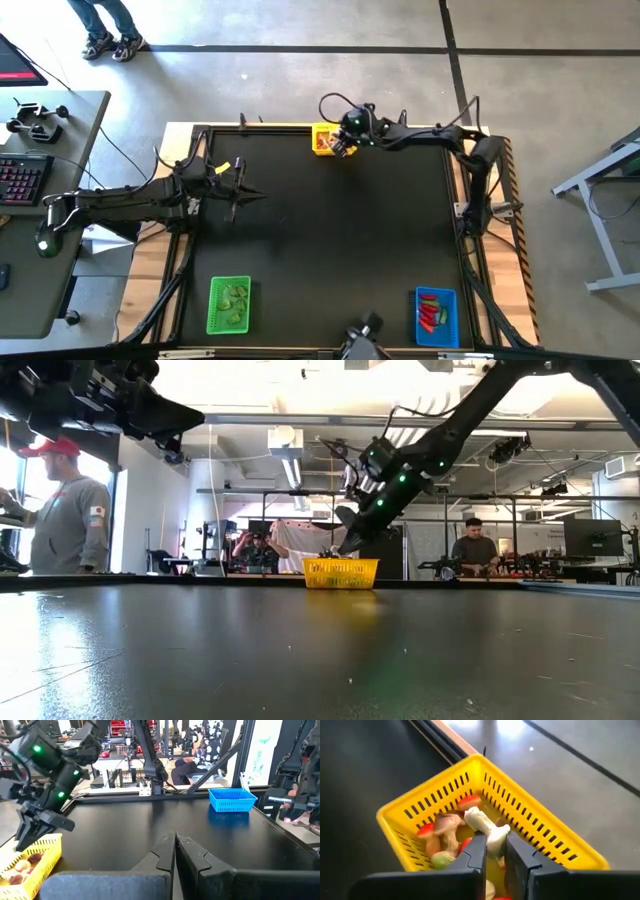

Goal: Sort produce into baskets
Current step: Put the green mushroom into the yellow bin, then return to Home Position

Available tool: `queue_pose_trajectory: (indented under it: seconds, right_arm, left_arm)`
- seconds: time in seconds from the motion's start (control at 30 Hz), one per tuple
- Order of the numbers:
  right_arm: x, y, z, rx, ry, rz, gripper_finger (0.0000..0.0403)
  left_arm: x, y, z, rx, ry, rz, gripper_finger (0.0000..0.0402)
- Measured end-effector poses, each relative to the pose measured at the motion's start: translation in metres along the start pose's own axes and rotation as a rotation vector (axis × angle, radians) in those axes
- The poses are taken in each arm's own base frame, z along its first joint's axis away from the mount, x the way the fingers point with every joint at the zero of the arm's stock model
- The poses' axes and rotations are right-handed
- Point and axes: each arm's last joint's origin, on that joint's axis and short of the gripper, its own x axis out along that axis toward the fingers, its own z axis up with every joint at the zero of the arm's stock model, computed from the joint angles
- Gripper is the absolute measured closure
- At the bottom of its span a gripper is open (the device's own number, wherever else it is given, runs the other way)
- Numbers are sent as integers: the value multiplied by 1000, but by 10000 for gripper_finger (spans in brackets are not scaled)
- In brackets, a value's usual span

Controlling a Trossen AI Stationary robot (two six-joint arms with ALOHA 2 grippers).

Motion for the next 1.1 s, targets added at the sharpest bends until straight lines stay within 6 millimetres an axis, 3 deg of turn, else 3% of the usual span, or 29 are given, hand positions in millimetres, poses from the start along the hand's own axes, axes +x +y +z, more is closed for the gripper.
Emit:
queue_pose_trajectory:
  seconds: [0.23, 0.5, 0.73, 0.9, 1.03, 1.1]
  right_arm:
    - [15, -3, -7, 31, 48, 18, 340]
    - [12, -4, -3, 44, 26, -1, 269]
    - [4, -5, 3, 69, 10, -67, 244]
    - [-12, 16, 5, 0, -15, -36, 290]
    - [-27, 39, -10, -68, -54, -18, 374]
    - [-35, 48, -25, -90, -96, -1, 394]
  left_arm:
    - [0, 0, 0, 0, 2, 16, 401]
    - [0, 1, 0, 24, 2, 30, 401]
    - [-3, 2, -22, 11, -113, 95, 401]
    - [-6, 0, -32, -23, -101, 95, 401]
    - [-9, -1, -32, -20, -119, 95, 401]
    - [-10, -2, -30, -8, -132, 97, 401]
